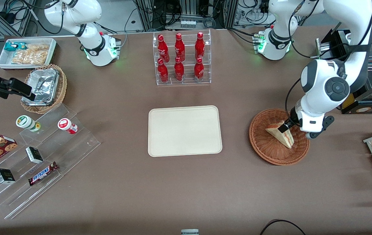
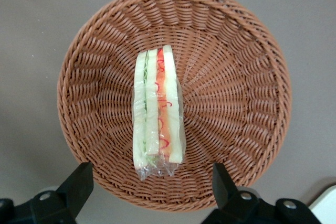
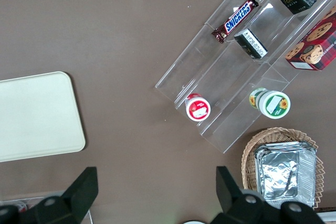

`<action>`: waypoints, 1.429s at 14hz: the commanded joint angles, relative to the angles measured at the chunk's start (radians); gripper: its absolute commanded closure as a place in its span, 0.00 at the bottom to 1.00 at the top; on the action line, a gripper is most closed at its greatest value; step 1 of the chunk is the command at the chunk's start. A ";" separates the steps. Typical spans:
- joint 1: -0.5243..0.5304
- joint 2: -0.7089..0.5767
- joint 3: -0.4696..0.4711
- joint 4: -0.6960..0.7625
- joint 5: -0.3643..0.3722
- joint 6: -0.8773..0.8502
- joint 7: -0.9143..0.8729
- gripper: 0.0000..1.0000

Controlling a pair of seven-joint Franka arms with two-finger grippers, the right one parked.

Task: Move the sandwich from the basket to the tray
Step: 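Lower the left gripper onto the wrapped sandwich and close it, then lift the sandwich and carry it over the cream tray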

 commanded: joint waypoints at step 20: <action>-0.265 0.079 0.004 0.390 0.017 -0.315 -0.027 0.92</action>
